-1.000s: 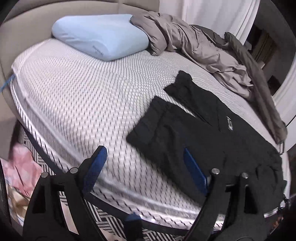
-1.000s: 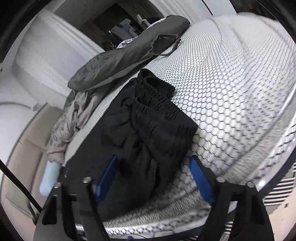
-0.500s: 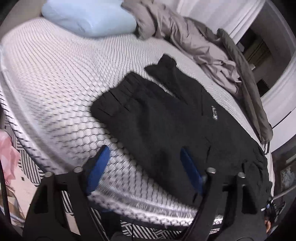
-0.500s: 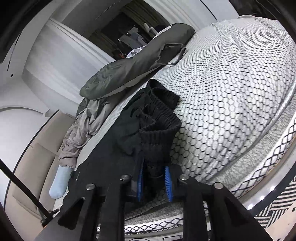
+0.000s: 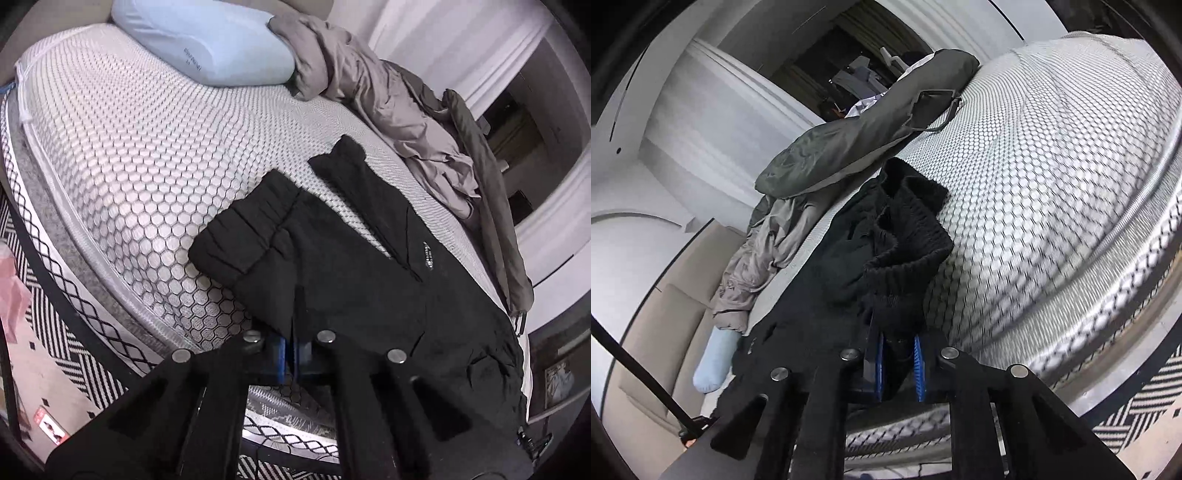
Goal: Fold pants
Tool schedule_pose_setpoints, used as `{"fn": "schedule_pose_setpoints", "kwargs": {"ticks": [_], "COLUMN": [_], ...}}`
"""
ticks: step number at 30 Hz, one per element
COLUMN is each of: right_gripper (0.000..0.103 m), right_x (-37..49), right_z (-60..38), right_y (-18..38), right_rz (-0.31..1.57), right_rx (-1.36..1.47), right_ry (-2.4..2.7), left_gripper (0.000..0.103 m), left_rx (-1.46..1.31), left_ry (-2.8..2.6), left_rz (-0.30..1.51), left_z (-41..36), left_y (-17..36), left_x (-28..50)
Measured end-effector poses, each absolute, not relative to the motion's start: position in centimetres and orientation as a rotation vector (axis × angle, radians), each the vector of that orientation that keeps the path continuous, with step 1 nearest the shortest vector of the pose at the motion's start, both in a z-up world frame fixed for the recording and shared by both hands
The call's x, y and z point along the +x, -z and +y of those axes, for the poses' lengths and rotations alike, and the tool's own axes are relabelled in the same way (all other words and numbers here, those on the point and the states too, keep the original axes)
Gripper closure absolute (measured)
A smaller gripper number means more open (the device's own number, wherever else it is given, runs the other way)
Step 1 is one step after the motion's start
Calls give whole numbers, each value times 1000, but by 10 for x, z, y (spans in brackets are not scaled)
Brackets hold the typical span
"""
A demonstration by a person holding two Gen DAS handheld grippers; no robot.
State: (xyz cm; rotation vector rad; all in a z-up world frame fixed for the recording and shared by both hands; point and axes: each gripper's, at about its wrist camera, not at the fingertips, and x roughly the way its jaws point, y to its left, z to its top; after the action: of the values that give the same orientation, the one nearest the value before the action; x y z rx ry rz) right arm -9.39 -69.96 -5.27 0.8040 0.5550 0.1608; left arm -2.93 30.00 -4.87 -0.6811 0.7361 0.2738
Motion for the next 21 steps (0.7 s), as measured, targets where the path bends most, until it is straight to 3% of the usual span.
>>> {"fn": "schedule_pose_setpoints", "kwargs": {"ticks": [10,17,18,19,20,21], "right_gripper": [91,91,90,88,81,72], "right_x": [-76,46,66,89,122,144], "right_z": [-683,-685,-687,-688,-689,-690], "right_y": [-28,-90,-93,-96,-97,-96], "right_rz": [414,387,399,416,452,476], "right_rx": [716,656,655,651,639,627], "right_ry": [-167,-96,-82,-64,-38,-11], "left_gripper": [103,102,93,71,57,29], "left_rx": [-589,-521,-515,-507,-499,-488], "left_ry": [-233,-270,-289,-302,-311,-329], "left_rz": [652,718,742,760,793,818], "left_z": [299,300,301,301,302,304], "left_y": [-36,-76,-72,-67,-59,-51], "left_x": [47,195,224,245,269,289]}}
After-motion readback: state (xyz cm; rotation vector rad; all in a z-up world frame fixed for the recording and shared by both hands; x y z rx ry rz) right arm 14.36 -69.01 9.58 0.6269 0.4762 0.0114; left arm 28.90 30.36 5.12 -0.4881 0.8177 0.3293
